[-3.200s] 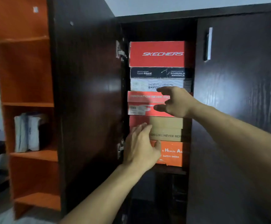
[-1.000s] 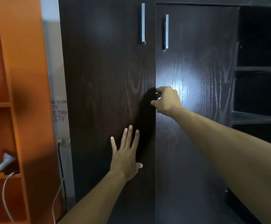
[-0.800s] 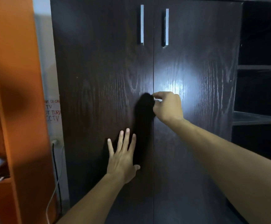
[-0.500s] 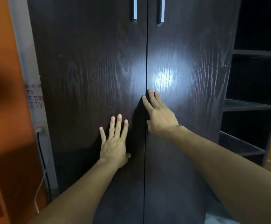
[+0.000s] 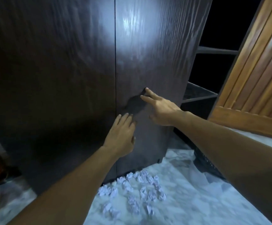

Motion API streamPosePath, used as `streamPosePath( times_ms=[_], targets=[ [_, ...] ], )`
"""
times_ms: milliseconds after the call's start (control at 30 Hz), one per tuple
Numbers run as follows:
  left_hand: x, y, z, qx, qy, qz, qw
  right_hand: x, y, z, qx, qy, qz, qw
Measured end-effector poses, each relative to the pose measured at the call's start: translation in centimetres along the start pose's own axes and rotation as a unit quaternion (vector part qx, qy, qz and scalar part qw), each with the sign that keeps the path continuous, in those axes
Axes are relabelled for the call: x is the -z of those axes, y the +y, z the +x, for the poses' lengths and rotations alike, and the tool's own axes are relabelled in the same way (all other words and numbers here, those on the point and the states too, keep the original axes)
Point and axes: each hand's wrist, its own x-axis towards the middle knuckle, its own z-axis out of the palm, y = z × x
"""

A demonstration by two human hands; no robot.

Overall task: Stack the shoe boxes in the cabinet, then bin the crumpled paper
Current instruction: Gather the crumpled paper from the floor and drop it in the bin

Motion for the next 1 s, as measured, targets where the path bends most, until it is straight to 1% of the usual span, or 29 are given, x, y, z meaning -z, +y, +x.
streamPosePath(
  times_ms=[133, 233, 367, 433, 500, 600, 633, 700, 767, 833, 933, 1000],
  targets=[
    [-5.1, 3.0, 1.2, -0.052, -0.057, -0.053, 0.996, -5.0, 6.2, -1.9, -0.094, -0.043, 0.013, 0.995],
    [-9.3, 6.2, 2.8, -0.078, -0.100, -0.087, 0.988, -9.1, 11.9, -4.7, -0.188, -0.056, 0.021, 0.980],
    [-14.4, 13.0, 5.8, -0.091, -0.126, -0.144, 0.977, -14.1, 19.4, -9.3, -0.301, -0.044, -0.014, 0.953],
    [-16.5, 17.1, 7.2, -0.101, -0.137, -0.163, 0.972, -16.0, 22.2, -11.8, -0.329, -0.053, -0.019, 0.943],
    [-18.2, 21.0, 8.6, -0.107, -0.130, -0.183, 0.969, -17.8, 24.3, -13.8, -0.332, -0.073, -0.012, 0.940],
    [-19.9, 25.5, 10.2, -0.118, -0.123, -0.202, 0.964, -20.7, 26.3, -15.7, -0.324, -0.097, 0.041, 0.940],
    [-20.4, 26.5, 10.6, -0.119, -0.131, -0.197, 0.964, -21.6, 26.6, -16.1, -0.316, -0.101, 0.045, 0.942],
    [-21.0, 27.7, 11.1, -0.127, -0.144, -0.183, 0.964, -22.6, 26.9, -16.7, -0.291, -0.094, 0.015, 0.952],
    [-21.5, 28.2, 11.4, -0.139, -0.143, -0.172, 0.965, -23.0, 27.0, -17.1, -0.265, -0.068, -0.005, 0.962],
    [-21.7, 27.9, 11.1, -0.141, -0.133, -0.166, 0.967, -23.3, 26.7, -17.3, -0.241, -0.048, 0.007, 0.969],
    [-21.9, 26.5, 9.9, -0.137, -0.109, -0.159, 0.972, -23.5, 25.4, -17.6, -0.211, -0.031, 0.020, 0.977],
    [-21.6, 25.4, 8.4, -0.139, -0.109, -0.151, 0.973, -23.6, 24.0, -17.9, -0.193, -0.027, 0.022, 0.981]
  ],
)
